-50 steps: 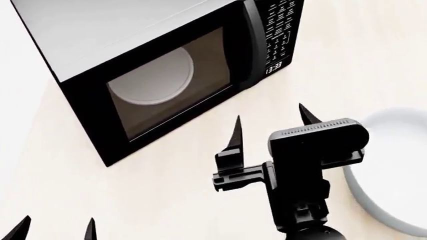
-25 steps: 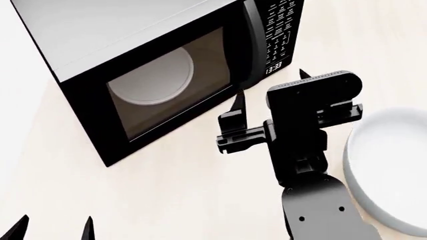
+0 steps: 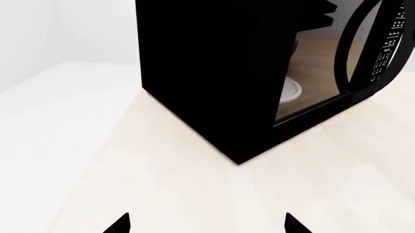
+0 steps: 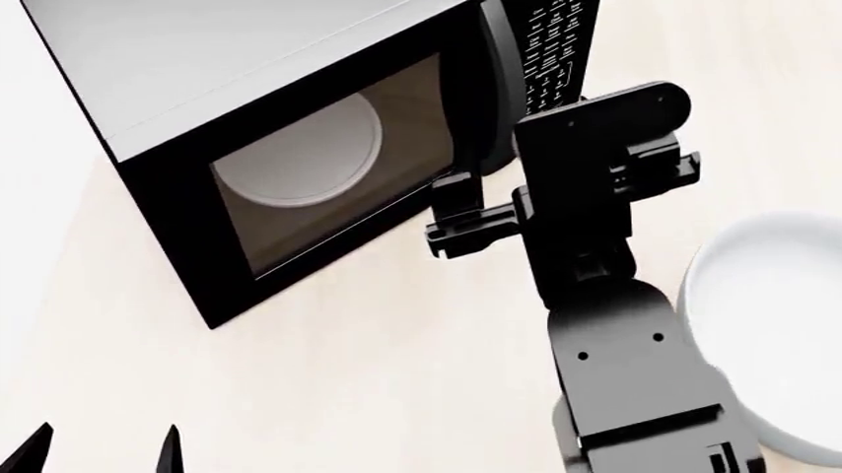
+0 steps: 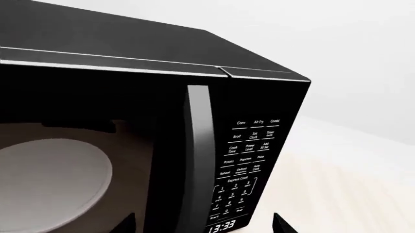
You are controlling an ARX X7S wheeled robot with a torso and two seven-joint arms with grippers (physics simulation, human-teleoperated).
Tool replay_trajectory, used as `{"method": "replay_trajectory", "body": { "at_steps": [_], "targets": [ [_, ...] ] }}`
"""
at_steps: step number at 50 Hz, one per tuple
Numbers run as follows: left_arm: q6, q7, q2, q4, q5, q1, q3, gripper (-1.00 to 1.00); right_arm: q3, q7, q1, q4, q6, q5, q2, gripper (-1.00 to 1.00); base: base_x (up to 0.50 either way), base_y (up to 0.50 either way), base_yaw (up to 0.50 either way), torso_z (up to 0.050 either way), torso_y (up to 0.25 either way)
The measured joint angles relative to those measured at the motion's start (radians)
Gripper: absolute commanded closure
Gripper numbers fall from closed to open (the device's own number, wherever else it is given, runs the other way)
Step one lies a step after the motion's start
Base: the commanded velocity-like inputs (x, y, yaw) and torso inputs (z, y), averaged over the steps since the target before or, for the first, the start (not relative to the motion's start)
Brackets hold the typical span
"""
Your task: Open the microwave.
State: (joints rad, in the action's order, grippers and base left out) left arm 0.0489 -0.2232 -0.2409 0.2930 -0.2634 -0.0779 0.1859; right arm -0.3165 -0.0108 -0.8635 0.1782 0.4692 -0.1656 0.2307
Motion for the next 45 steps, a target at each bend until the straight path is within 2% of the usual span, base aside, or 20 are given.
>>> {"method": "replay_trajectory", "body": {
  "at_steps": [45],
  "targets": [
    [-0.005, -0.019, -0.020, 0.013, -0.015, -0.005, 0.016, -1.00, -0.022, 0.023, -0.120, 0.323, -0.144, -0.011, -0.067, -1.00, 0.00, 0.00, 0.00, 0.000, 0.000]
  ]
}}
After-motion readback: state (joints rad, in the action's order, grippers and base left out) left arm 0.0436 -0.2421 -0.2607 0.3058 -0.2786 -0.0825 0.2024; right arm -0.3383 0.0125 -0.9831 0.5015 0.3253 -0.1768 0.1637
